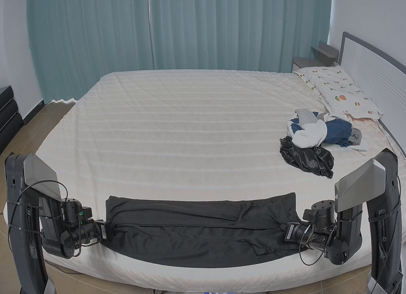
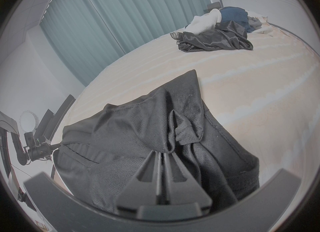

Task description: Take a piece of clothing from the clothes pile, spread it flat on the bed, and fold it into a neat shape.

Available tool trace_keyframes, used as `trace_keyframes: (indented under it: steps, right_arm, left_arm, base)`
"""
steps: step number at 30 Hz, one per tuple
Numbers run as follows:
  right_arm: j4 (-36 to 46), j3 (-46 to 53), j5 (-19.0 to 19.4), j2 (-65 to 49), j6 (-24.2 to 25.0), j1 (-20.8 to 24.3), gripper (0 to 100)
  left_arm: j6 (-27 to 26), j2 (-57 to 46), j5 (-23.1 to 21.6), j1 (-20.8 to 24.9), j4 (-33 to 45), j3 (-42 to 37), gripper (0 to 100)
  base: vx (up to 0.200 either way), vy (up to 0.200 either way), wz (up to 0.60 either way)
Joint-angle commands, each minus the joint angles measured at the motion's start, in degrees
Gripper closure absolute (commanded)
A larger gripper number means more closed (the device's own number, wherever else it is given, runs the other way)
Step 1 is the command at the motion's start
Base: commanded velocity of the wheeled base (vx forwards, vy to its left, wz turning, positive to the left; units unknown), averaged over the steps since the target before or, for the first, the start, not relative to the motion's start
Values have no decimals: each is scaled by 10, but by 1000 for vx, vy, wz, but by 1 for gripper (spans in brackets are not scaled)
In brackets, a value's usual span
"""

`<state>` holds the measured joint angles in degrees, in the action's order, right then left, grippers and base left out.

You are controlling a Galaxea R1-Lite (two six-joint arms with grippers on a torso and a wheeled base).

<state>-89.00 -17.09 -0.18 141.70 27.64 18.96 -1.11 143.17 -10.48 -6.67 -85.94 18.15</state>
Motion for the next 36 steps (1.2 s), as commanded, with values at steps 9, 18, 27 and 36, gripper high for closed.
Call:
trace_keyframes:
  steps: [9, 18, 27, 36]
  right_arm:
    - [-6, 40, 1, -79, 10, -24, 0]
    - [-6, 49, 4, -121, 41, -61, 0]
    - [1, -1, 23, -111, 92, -75, 0]
    - [2, -47, 43, -56, 92, -81, 0]
  left_arm:
    - [63, -32, 1, -34, -35, -12, 0]
    - [106, -70, -8, -84, -33, 19, 0]
    - [247, -83, -8, -24, 82, 145, 0]
    - [291, -61, -7, 30, 263, 288, 0]
  base:
    - [0, 0, 0]
    - [0, 0, 0]
    - [0, 0, 0]
    - [0, 0, 0]
